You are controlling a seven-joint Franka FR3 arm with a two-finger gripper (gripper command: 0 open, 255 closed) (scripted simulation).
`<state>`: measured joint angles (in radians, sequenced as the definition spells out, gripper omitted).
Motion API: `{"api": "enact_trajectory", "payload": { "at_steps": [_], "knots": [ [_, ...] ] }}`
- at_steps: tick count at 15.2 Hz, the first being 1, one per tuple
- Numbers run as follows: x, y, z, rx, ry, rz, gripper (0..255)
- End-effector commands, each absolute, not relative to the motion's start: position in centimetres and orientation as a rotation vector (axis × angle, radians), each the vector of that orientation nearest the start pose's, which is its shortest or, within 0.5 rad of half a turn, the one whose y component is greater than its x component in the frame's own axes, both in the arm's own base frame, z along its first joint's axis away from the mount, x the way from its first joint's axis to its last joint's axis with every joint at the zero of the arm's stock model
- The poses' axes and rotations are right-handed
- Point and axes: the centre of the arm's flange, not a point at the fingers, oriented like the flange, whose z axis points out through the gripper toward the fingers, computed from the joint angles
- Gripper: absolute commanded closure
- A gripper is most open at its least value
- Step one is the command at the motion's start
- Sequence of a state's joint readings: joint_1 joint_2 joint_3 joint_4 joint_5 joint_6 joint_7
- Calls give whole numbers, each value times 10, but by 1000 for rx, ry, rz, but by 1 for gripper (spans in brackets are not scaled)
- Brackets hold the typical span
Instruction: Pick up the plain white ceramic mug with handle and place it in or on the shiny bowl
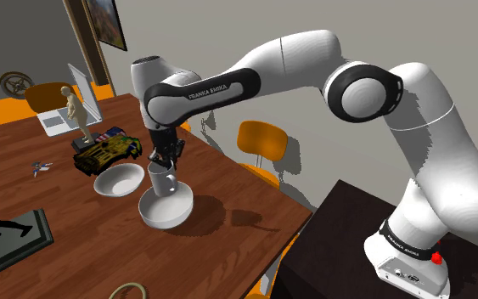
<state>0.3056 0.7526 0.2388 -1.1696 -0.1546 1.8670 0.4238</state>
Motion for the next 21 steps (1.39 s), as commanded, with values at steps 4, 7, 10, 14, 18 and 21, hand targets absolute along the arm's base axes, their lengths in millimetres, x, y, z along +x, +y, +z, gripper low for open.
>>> {"api": "enact_trajectory", "payload": {
  "at_steps": [4, 7, 10, 14, 18, 21],
  "knots": [
    [669, 333, 324, -3138, -171, 62, 255],
    [669, 333, 309, -3138, -171, 62, 255],
    [669, 333, 293, -3138, -171, 62, 255],
    [669, 333, 276, -3138, -171, 62, 255],
    [669, 333, 276, -3138, -171, 62, 255],
    [669, 333, 276, -3138, -171, 62, 255]
  ]
}}
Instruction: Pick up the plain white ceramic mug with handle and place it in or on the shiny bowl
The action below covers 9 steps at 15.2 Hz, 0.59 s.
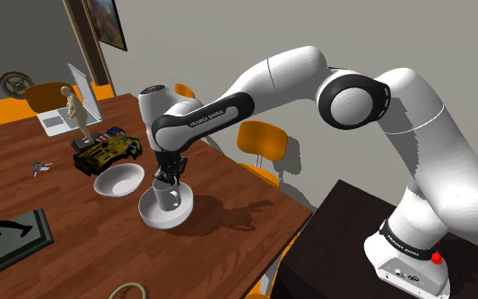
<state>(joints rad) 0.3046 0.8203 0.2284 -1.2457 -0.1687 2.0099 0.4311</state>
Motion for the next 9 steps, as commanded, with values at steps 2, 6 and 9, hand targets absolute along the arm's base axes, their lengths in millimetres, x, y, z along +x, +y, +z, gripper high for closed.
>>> {"api": "enact_trajectory", "payload": {
  "at_steps": [2, 6, 9],
  "knots": [
    [669, 333, 276, -3138, -171, 62, 0],
    [669, 333, 276, -3138, -171, 62, 0],
    [671, 333, 316, -3138, -171, 62, 0]
  ]
}}
